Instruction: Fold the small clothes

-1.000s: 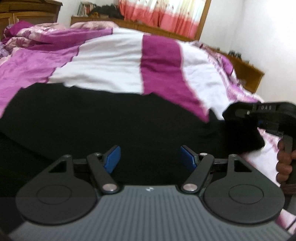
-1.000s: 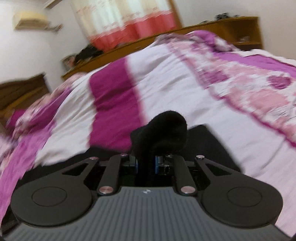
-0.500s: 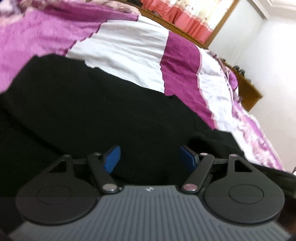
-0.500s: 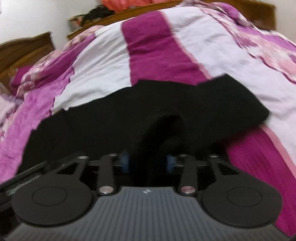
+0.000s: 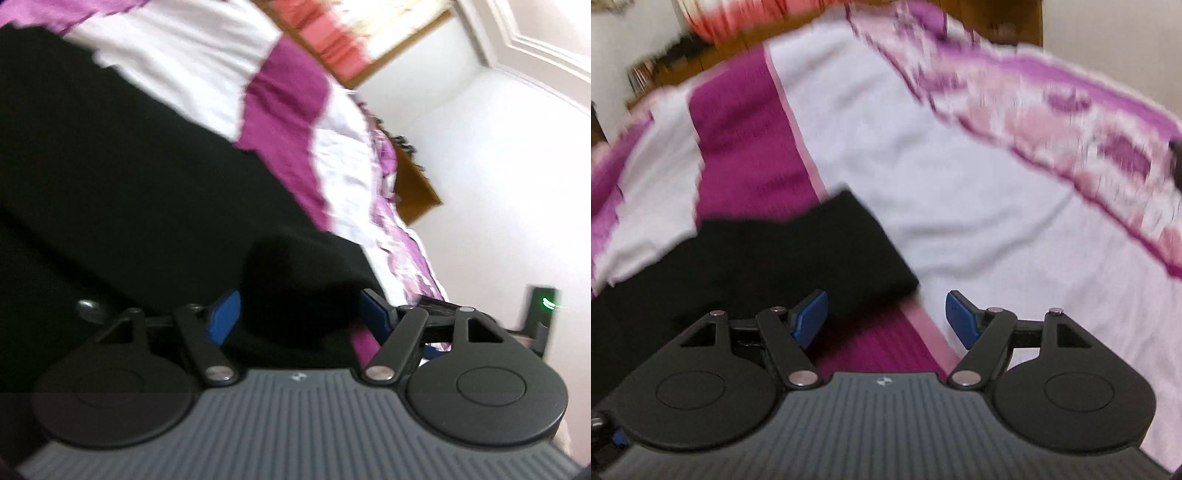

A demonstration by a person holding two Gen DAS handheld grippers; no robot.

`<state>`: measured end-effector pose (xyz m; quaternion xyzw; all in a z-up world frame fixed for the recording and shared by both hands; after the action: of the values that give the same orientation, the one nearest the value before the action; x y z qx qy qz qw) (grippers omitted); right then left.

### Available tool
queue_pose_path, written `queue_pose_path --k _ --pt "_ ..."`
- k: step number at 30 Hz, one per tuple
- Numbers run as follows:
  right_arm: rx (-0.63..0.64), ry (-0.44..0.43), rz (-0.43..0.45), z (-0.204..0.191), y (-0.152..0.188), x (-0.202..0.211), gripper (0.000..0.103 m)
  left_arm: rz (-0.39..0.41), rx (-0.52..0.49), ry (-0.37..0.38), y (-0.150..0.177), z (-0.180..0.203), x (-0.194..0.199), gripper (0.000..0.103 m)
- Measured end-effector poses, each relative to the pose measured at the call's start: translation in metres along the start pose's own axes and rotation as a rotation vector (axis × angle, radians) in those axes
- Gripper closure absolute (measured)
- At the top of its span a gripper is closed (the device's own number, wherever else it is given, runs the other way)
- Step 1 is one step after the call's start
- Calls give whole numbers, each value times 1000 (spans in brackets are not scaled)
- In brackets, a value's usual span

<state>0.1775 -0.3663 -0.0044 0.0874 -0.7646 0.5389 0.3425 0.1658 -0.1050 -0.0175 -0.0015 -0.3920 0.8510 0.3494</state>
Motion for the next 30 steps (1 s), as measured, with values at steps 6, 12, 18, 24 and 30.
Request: queue_pose_path --k 6,12,18,24,30 --pt "-7 -27 -83 -10 15 -10 26 50 -138 -122 -37 5 -25 32" --pt "87 -6 -98 -15 15 -18 21 163 -117 -447 -70 -41 -2 32" --pt "53 6 -122 -12 11 -24 20 213 -193 -407 -46 -9 26 31" --pt "-52 -3 -134 1 3 -20 19 120 -109 -269 -22 5 12 30" --pt "-98 -3 -142 13 -3 -19 18 104 158 -118 -29 -22 -6 96"
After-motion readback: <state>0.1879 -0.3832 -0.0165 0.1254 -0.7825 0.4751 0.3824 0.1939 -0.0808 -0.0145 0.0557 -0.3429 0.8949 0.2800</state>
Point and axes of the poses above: each gripper's, at about its wrist camera, not at the fingertips, and x roughly against the way its jaws point, z to its right, y to its underside, the point moved 9 cm from there along -x, roughly the way its jaws point, and after that the axes turned 9 degrees about z, right-handed, at the moved point
